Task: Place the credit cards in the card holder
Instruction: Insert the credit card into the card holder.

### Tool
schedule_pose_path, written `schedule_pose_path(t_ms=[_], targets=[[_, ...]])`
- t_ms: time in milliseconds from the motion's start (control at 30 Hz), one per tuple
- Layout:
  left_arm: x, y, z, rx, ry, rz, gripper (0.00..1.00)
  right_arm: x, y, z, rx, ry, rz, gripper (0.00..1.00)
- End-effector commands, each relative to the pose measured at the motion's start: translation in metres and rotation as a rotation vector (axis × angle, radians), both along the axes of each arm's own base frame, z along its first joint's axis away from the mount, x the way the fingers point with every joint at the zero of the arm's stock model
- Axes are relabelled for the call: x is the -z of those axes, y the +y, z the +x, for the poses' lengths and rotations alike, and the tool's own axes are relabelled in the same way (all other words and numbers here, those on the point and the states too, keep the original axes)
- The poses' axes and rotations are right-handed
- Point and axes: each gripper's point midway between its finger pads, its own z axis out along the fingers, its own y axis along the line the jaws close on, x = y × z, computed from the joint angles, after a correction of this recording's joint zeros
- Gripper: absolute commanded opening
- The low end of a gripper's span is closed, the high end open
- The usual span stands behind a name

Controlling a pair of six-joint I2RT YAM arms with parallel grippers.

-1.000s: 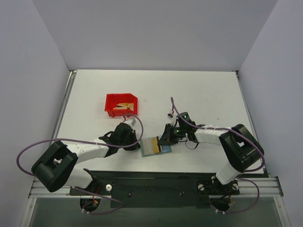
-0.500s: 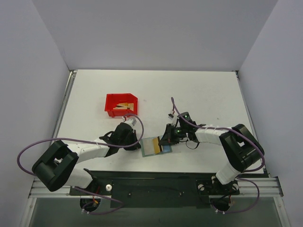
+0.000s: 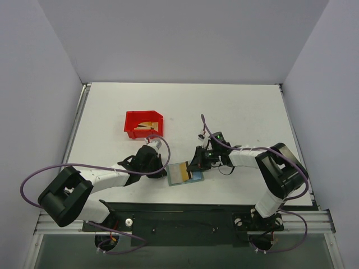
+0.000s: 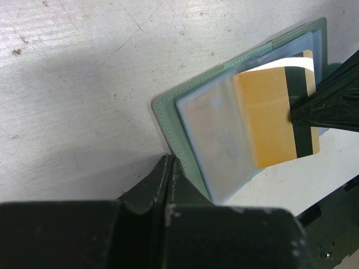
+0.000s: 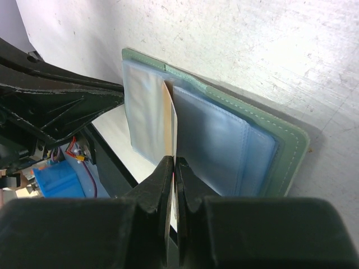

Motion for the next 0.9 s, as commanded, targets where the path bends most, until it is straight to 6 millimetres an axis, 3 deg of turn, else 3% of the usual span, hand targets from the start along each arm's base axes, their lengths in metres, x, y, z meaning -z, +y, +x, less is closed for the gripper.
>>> schedule_pose_path(t_ms=[0,600,867], targets=[[0.001,-0.002,0.002,0.003,0.007,0.014,0.00,0.000,0.004,0.005,-0.008,-0.012,0.009,0.00],[0.000,-0.004,0.003,0.008,0.008,0.008,0.00,0.008,0.032,-0.014,-0.047,0.023,0.034,0.00],[0.000,-0.004,0.002,0.011,0.008,0.004,0.00,0.015,0.036,-0.012,0.004,0.021,-0.011,0.00]])
